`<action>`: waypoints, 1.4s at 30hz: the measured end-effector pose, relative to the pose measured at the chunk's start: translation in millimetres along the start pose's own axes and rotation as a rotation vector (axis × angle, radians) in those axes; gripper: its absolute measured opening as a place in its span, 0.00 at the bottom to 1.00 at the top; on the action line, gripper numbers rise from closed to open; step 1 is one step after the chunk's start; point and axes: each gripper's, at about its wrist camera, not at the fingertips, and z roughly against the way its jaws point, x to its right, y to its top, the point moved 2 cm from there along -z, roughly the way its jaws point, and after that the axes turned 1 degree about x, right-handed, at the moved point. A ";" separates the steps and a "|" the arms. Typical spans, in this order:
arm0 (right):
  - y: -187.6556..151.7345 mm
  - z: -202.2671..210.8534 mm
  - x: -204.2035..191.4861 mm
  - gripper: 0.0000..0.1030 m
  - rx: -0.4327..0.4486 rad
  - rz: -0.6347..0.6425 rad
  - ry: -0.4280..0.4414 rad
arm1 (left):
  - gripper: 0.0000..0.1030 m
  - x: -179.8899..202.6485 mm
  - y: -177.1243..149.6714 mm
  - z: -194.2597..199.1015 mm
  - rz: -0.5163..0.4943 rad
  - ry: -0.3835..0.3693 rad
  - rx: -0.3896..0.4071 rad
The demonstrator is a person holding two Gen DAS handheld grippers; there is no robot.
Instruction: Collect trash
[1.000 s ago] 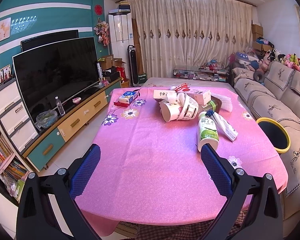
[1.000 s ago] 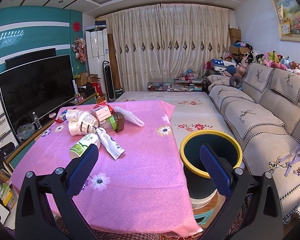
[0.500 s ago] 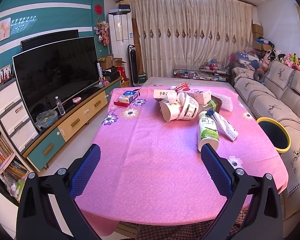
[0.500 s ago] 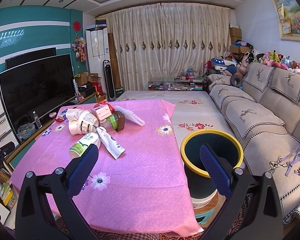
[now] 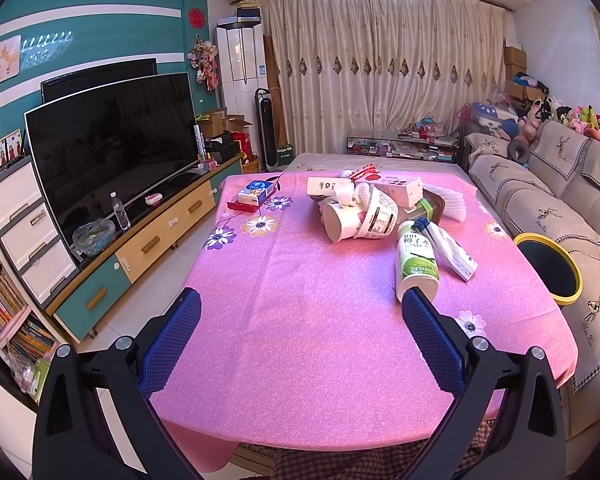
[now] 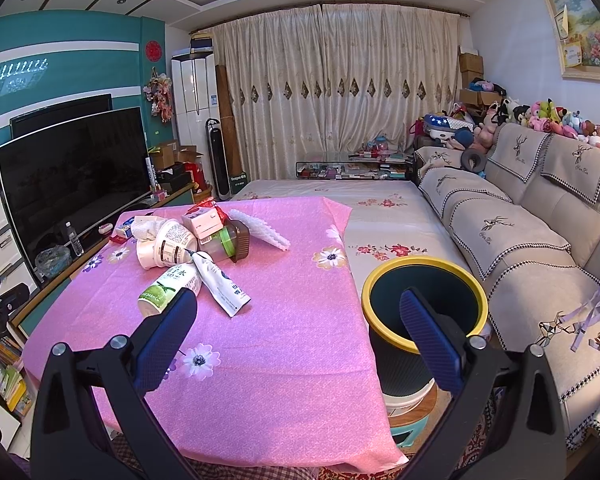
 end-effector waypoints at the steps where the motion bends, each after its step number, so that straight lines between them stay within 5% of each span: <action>1: -0.6 -0.5 -0.4 0.94 -0.001 0.000 0.000 | 0.96 0.0 -0.1 -0.7 0.000 0.001 -0.001; 14: -5.7 -19.0 -8.3 0.94 -0.031 0.015 0.027 | 0.96 2.4 -6.4 -12.6 0.002 0.003 -0.012; 28: -23.5 -139.7 -57.3 0.93 -0.249 0.140 0.203 | 0.96 2.9 -9.0 -36.4 -0.016 0.012 -0.026; 33: -26.0 -187.6 -73.1 0.78 -0.343 0.176 0.211 | 0.96 5.5 -4.3 -52.5 -0.017 -0.004 -0.046; 42: -24.1 -233.4 -85.7 0.64 -0.421 0.211 0.230 | 0.96 22.0 5.7 -78.9 -0.037 -0.045 -0.063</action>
